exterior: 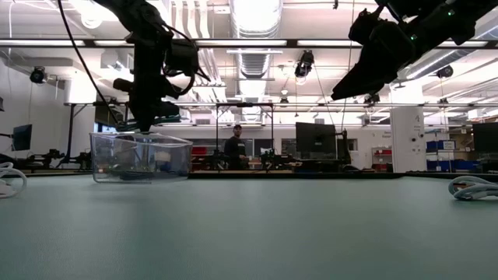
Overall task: Pick and place USB-C Cables
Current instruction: Put the blue charger cable into the transparent bin
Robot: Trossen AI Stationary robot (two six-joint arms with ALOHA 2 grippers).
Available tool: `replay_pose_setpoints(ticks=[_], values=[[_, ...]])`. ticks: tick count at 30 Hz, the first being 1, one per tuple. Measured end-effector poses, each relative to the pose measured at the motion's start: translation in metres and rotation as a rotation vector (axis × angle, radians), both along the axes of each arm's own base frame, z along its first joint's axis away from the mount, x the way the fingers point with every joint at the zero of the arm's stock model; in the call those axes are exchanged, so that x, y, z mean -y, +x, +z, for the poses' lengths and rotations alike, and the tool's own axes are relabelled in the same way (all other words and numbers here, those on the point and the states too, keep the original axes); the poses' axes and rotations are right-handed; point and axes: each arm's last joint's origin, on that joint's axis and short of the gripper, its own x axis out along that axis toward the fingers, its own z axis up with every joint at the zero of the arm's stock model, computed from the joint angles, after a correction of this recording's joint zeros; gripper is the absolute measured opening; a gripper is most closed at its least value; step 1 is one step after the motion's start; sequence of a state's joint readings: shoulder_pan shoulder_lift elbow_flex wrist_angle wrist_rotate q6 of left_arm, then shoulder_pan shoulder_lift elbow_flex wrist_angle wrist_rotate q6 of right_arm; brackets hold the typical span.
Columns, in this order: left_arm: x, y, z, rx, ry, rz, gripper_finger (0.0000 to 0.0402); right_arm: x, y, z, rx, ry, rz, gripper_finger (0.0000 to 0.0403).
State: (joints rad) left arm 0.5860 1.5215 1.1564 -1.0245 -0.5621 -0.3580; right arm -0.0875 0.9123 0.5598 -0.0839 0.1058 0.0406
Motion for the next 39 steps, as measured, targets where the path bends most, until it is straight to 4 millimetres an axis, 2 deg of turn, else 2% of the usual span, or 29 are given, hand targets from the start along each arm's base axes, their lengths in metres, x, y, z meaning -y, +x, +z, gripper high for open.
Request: replay_pose_setpoints(ticks=[10,22,39], values=[[-0.01,-0.006,0.001,0.004,-0.029,-0.006,0.0012,0.0,0.0,0.0,-0.002,-0.007,0.004,0.0194],[-0.022,-0.015,0.003,0.051,-0.146,-0.038,0.0012,0.0,0.0,0.0,-0.007,-0.034,0.021,0.0194],[-0.023,-0.018,0.002,0.071,-0.199,-0.053,0.0012,0.0,0.0,0.0,-0.012,-0.055,0.034,0.0194]])
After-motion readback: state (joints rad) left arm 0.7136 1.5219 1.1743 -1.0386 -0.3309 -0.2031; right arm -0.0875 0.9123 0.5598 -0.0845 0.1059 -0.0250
